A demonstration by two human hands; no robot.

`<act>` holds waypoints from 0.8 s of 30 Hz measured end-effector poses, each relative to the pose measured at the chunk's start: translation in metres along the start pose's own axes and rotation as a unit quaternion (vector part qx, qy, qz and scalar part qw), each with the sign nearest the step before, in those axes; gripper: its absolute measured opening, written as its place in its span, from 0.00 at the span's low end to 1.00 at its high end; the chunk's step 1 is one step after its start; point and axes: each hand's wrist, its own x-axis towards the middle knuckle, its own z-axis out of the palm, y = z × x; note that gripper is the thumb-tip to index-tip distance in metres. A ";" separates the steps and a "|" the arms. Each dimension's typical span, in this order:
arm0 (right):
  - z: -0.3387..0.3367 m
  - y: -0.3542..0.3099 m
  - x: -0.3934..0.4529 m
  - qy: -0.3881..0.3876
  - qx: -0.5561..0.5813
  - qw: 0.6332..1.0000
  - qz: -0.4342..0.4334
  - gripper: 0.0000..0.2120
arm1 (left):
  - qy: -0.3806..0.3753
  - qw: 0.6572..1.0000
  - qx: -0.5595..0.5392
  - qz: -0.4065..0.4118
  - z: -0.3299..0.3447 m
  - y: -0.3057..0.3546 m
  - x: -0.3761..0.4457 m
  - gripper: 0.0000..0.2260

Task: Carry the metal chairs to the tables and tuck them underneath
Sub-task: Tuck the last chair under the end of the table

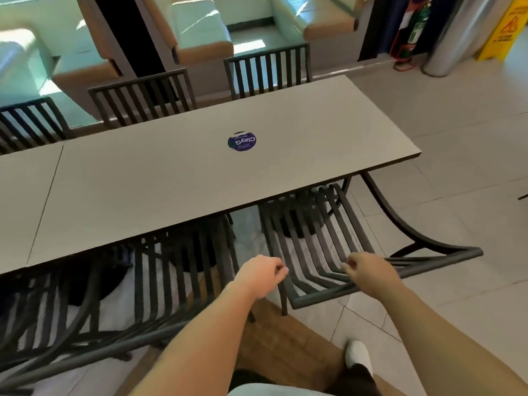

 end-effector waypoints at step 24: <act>-0.060 0.175 0.047 -0.078 -0.038 0.993 -0.074 0.17 | -0.045 0.991 -0.059 -0.115 0.071 0.146 0.054 0.25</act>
